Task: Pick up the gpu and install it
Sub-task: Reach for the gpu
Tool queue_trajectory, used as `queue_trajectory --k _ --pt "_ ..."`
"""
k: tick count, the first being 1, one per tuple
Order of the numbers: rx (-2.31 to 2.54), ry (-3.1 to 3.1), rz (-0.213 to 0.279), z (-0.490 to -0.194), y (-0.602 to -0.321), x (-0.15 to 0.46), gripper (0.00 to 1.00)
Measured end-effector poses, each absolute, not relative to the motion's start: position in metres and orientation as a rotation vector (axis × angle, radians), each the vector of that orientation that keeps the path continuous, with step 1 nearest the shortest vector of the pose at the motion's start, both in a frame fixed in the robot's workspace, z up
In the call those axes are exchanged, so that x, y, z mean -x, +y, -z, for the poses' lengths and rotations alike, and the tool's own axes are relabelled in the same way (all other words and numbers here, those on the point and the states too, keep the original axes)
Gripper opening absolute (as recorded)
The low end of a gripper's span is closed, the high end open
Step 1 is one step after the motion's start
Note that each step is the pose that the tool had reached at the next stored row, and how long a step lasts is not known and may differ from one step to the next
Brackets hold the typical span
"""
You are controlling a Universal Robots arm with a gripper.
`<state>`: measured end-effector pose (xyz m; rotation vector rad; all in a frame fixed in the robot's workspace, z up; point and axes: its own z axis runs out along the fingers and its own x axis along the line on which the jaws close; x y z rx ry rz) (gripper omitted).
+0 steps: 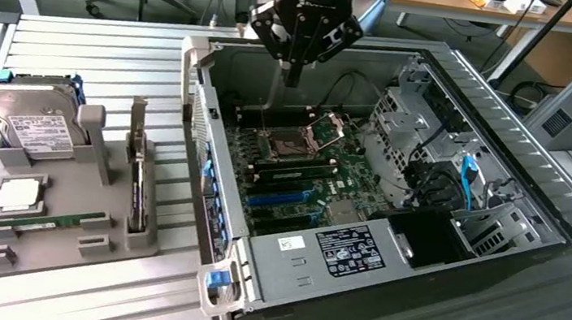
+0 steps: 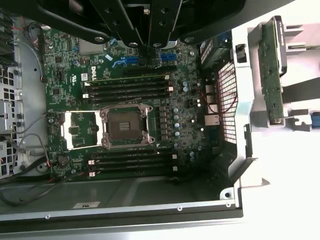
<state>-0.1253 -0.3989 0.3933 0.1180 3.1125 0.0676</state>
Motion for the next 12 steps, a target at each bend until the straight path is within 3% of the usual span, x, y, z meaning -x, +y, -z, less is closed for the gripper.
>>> queue_trajectory --k 12 --pt "-0.118 3.113 -0.068 -0.393 -0.399 0.145 0.11"
